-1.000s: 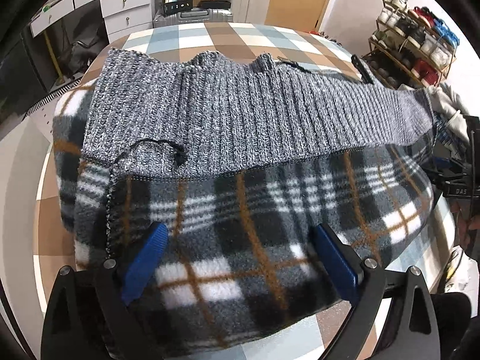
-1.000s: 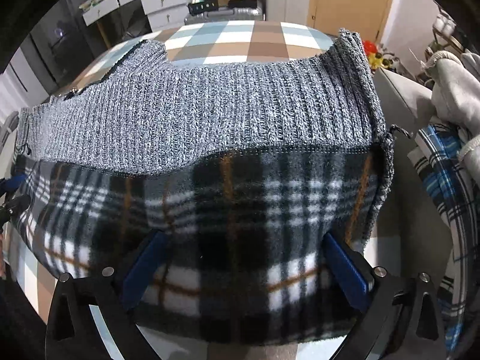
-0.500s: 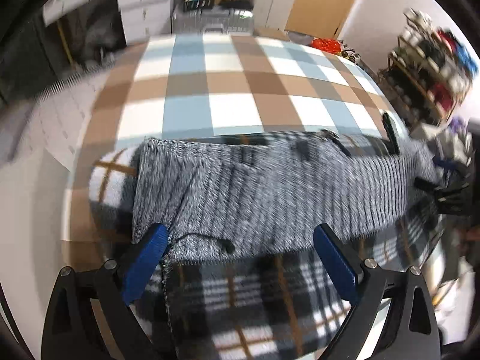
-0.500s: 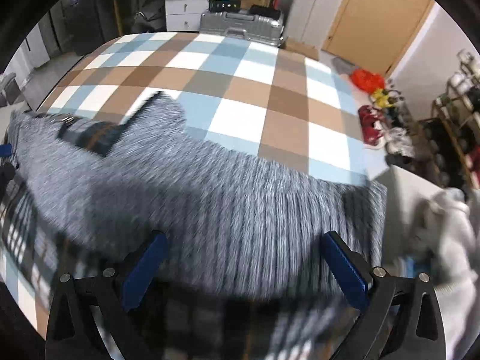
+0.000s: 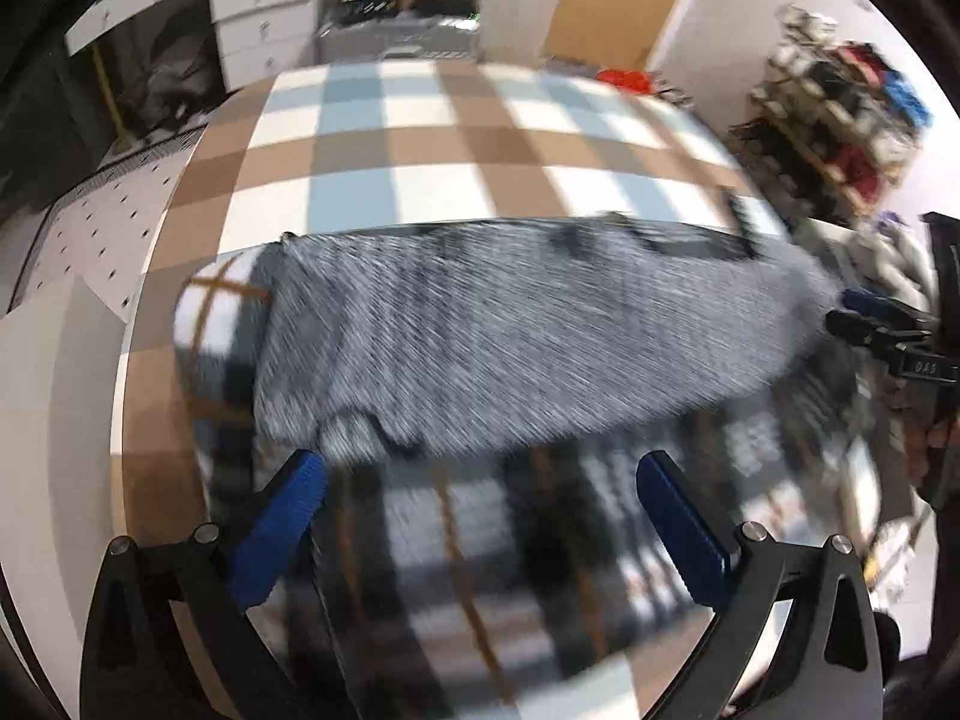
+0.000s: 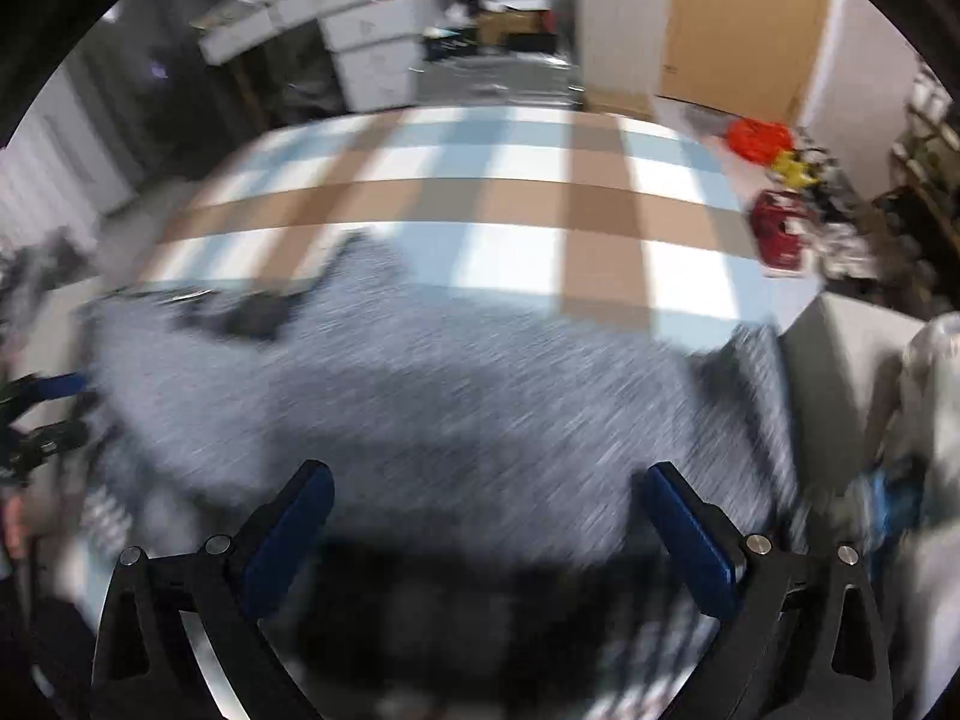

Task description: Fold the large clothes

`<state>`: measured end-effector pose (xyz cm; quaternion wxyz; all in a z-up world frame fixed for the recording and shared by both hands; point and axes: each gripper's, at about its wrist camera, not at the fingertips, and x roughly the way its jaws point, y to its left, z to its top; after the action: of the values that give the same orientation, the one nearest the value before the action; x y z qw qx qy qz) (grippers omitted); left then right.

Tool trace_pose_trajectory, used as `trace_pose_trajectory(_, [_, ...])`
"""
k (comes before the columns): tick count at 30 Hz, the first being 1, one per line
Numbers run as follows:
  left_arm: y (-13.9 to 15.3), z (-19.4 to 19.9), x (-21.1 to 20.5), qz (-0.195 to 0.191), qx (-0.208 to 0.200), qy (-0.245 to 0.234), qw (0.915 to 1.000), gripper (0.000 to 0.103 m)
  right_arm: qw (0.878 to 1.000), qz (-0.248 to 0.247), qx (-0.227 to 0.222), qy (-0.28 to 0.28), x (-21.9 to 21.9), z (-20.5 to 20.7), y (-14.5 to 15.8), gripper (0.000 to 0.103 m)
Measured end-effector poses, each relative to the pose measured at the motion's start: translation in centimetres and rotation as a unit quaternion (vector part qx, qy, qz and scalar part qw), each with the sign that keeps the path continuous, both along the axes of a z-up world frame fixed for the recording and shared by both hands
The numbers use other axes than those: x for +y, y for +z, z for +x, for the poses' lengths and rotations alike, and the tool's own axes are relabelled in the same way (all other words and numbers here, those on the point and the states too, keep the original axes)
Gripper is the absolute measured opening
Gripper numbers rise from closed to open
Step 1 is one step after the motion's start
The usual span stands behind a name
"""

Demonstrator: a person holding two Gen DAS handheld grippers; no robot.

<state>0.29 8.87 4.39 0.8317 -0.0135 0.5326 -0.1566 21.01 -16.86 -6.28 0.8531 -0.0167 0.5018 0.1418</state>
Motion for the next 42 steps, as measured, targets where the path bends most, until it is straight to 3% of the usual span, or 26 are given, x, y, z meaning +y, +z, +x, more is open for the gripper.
trace_pose_trajectory(3, [0.1, -2.6, -0.1, 0.02, -0.006, -0.02, 0.9996, 0.101, 0.999, -0.026, -0.022, 0.028, 1.3, -3.4, 0.2, 0.103])
trace_pose_trajectory(7, [-3.4, -1.9, 0.2, 0.053, 0.031, -0.012, 0.998, 0.101, 0.998, -0.053, -0.01, 0.027, 2.0, -5.4, -2.0, 0.103])
trace_pose_trajectory(9, [-4.8, -1.5, 0.6, 0.043, 0.043, -0.001, 0.9982, 0.102, 0.999, -0.044, -0.006, 0.009, 1.7, -5.6, -3.1, 0.103])
trace_pose_trajectory(11, [-4.8, -1.4, 0.9, 0.03, 0.03, 0.006, 0.9991, 0.102, 0.999, -0.04, 0.001, -0.003, 1.5, -5.5, -3.9, 0.103])
trace_pose_trajectory(15, [-4.5, -0.8, 0.8, 0.034, 0.039, 0.011, 0.9986, 0.102, 0.998, -0.068, -0.012, -0.013, 2.3, -5.5, -5.3, 0.103])
trace_pose_trajectory(18, [-2.4, -0.8, 0.7, 0.043, 0.042, 0.04, 0.9974, 0.102, 0.997, -0.07, 0.017, -0.017, 2.1, -4.7, -4.2, 0.103])
trace_pose_trajectory(21, [1.4, -1.4, -1.2, 0.02, -0.017, 0.012, 0.9996, 0.102, 0.999, -0.031, -0.008, -0.021, 2.1, -4.6, -1.1, 0.103])
trace_pose_trajectory(23, [2.1, -1.0, -3.3, 0.004, -0.013, -0.013, 0.9998, 0.102, 1.0, -0.006, -0.019, -0.01, 3.2, -4.0, 0.3, 0.103])
trace_pose_trajectory(26, [0.4, 0.8, -6.3, 0.022, -0.001, -0.02, 0.9996, 0.102, 1.0, -0.015, -0.027, 0.008, 6.4, -2.0, 0.8, 0.103])
trace_pose_trajectory(29, [-2.8, 1.7, -6.6, 0.027, 0.033, 0.008, 0.9991, 0.102, 0.999, -0.028, -0.012, 0.023, 9.4, 0.7, -0.5, 0.103])
trace_pose_trajectory(31, [-3.3, 1.3, -6.3, 0.029, 0.016, 0.017, 0.9993, 0.102, 0.999, -0.049, -0.002, 0.019, 10.5, 2.0, -1.9, 0.103])
trace_pose_trajectory(33, [-3.5, 1.1, -5.9, 0.024, 0.0, 0.014, 0.9996, 0.102, 0.997, -0.072, 0.036, 0.011, 11.0, 3.1, -4.4, 0.103])
trace_pose_trajectory(36, [-3.5, 1.0, -5.4, 0.016, 0.0, 0.008, 0.9998, 0.102, 0.996, -0.085, 0.023, 0.013, 11.5, 3.2, -5.2, 0.103])
trace_pose_trajectory(39, [-3.4, 0.7, -5.3, 0.006, -0.016, 0.005, 0.9999, 0.102, 0.996, -0.075, 0.051, 0.013, 11.0, 3.5, -4.4, 0.103])
trace_pose_trajectory(42, [-3.0, -0.6, -5.4, 0.012, -0.038, 0.002, 0.9992, 0.102, 0.998, 0.026, 0.051, 0.001, 8.1, 1.7, -1.8, 0.098])
